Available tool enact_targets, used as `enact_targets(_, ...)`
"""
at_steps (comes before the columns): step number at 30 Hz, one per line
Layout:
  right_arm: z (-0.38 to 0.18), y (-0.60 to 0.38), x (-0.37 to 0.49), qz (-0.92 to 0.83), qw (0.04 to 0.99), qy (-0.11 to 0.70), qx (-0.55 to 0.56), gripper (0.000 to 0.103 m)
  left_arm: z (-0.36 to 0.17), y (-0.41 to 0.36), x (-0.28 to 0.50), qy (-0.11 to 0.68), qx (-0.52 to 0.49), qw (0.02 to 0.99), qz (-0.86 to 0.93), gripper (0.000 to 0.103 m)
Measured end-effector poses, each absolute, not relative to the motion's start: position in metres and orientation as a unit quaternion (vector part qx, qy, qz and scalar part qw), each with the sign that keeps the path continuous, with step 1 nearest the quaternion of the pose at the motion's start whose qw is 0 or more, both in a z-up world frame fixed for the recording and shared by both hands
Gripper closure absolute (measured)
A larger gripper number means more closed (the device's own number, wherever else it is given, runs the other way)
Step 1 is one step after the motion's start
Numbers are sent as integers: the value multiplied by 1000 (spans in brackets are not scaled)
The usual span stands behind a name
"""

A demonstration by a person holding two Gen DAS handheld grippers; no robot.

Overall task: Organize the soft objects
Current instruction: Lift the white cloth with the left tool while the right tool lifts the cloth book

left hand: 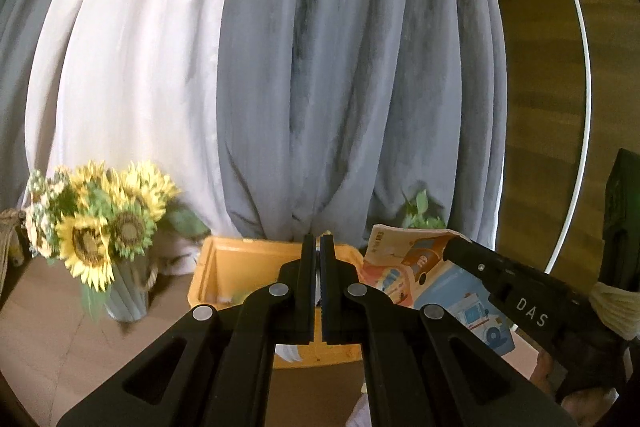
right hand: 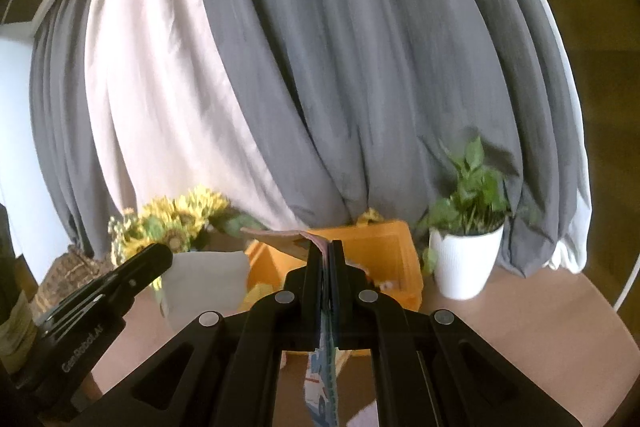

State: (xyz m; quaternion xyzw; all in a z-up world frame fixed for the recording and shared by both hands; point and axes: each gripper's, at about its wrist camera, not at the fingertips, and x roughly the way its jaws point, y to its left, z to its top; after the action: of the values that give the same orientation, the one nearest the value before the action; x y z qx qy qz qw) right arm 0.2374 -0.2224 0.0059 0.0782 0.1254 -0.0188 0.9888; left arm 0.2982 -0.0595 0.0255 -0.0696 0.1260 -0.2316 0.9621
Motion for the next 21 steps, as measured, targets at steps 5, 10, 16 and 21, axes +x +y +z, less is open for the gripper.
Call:
enact_targets(5, 20, -219, 247, -14, 992, 105, 75, 98, 38, -57, 309, 109, -66, 966, -227, 99)
enact_targets(10, 27, -216, 262, -4, 993, 95, 73, 98, 44, -56, 326, 103, -60, 968, -221, 100)
enact_targets(16, 32, -214, 288, 12, 993, 95, 74, 98, 46, -56, 351, 106, -62, 969, -214, 99)
enact_targets(21, 37, -215, 311, 22, 992, 98, 72, 98, 47, -57, 372, 117, -65, 969, -210, 100)
